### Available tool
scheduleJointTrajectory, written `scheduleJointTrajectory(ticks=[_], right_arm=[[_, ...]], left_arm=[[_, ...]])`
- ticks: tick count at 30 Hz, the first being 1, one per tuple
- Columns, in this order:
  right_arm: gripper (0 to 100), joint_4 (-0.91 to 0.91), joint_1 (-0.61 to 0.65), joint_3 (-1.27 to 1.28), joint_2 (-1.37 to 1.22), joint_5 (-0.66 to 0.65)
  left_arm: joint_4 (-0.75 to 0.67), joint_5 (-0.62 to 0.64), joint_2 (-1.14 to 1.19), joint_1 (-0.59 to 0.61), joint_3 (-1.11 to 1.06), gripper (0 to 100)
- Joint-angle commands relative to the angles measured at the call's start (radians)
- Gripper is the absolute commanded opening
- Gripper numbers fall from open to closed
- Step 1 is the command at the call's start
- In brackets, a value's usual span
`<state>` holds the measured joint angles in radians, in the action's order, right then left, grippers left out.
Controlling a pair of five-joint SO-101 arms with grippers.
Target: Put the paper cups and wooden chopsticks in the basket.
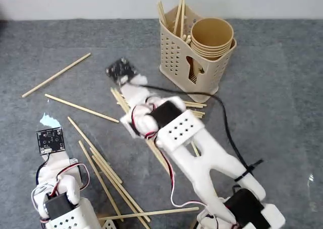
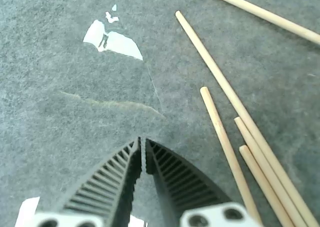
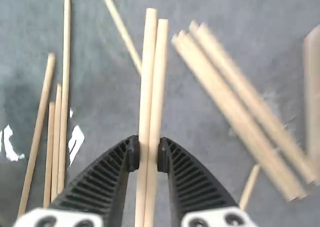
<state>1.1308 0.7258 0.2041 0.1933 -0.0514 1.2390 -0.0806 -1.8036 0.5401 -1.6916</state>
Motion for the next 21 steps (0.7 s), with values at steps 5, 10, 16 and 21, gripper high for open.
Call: scheduleJointTrajectory(ticks=[5,10,16,21], right_arm=[[1.2,0.104,-0.113,-0.474,-0.039,-0.055],[0.9,0.094,-0.197,-0.776,-0.171,-0.057],[0.9,-0.107,-0.295,-1.040,-0.352,-0.057],[0.9,-0.312,-0.355,-1.158,-0.467,-0.057]], left_arm=[[0.003,-0.003,-0.017,-0.005,0.008,1],[0.003,-0.003,-0.017,-0.005,0.008,1],[0.003,-0.003,-0.017,-0.005,0.008,1],[0.003,-0.003,-0.017,-0.005,0.008,1]])
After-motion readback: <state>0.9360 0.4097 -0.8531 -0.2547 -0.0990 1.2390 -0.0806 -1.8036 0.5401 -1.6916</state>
